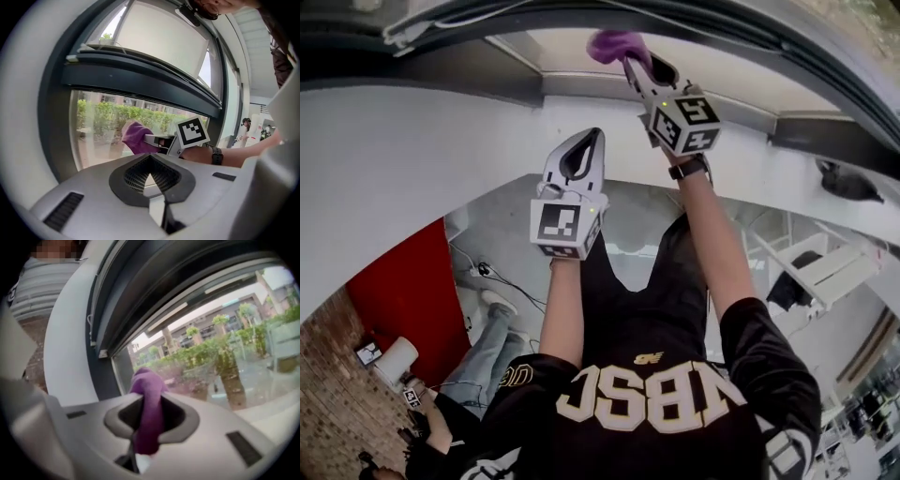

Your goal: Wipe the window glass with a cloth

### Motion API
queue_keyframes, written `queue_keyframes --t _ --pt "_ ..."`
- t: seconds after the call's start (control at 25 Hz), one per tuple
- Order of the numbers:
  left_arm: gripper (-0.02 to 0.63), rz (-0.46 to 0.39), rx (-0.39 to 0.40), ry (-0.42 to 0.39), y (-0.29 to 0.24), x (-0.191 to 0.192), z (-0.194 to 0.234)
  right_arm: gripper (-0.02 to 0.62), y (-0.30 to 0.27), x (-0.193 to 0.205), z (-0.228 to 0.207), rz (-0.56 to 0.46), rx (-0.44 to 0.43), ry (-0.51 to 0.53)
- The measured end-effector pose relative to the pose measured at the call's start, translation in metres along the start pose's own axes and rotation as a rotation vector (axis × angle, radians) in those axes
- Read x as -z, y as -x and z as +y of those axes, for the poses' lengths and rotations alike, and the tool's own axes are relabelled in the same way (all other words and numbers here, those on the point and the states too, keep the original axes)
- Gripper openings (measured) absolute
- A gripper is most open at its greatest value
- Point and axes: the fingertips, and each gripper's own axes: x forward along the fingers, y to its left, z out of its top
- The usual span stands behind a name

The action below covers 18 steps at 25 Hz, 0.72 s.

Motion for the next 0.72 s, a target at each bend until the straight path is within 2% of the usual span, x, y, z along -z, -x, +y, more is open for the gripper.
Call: queue_keyframes --t 0.16,0.32,0.44,0.6,0.72 --pt "0.015 0.0 0.134 -0.005 -0.045 -0.002 -0.077 0.08 0.094 -0.007 -0.104 -0.021 0.21 -0.028" --pt "0.015 -0.011 0.268 -0.011 -0.085 0.003 -0.163 0.08 0.206 -0.001 -0.214 -0.04 0.485 -0.141" --pt "0.015 -0.01 0.341 -0.01 -0.103 0.011 -0.211 0.08 0.28 -0.001 -0.277 -0.077 0.677 -0.203" --pt "0.015 -0.021 0.369 -0.002 -0.106 0.014 -0.236 0.08 0.335 -0.015 -0.32 -0.156 0.834 -0.247" --pt "0.015 -0.02 0.352 0.003 -0.093 0.017 -0.225 0.08 0.343 -0.017 -0.316 -0.182 0.86 -0.263"
